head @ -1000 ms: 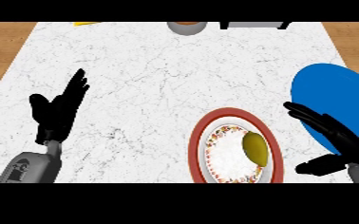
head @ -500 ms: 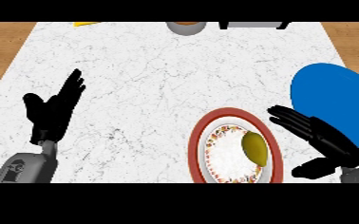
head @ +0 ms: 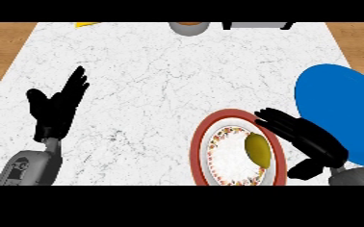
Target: Pick the lemon from the plate and place it in the plate
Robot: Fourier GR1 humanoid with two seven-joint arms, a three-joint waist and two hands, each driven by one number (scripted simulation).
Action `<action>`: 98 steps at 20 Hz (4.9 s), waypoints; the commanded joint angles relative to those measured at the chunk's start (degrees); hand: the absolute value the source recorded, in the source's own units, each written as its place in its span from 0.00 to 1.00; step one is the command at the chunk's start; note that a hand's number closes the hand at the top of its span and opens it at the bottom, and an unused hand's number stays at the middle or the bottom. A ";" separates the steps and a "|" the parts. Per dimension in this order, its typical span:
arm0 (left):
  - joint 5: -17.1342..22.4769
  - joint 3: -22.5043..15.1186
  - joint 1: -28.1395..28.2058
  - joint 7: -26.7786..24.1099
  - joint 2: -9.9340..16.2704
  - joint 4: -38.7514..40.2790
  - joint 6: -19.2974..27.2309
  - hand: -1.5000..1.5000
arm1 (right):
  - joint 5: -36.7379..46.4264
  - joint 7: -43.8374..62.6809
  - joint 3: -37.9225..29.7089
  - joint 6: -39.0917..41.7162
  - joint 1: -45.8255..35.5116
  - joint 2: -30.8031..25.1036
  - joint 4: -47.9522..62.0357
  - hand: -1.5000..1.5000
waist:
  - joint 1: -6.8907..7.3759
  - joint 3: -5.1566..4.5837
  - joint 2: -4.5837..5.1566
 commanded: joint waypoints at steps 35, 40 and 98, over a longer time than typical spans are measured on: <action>-5.20 6.36 2.26 2.03 -4.05 -3.97 -6.44 0.50 | 19.51 -0.03 -1.85 -8.37 3.04 14.66 -2.42 1.00 | -0.29 0.04 -0.15; -6.75 6.34 1.18 2.70 -5.30 -3.08 -3.72 0.50 | 21.45 16.57 -2.42 -1.09 12.16 17.24 -9.89 1.00 | -1.64 -0.07 -0.42; -9.58 7.14 2.41 3.72 -7.36 -5.22 -5.81 0.50 | -24.66 -1.08 -53.88 20.07 -16.78 -4.56 29.72 0.00 | -0.54 -0.02 -0.30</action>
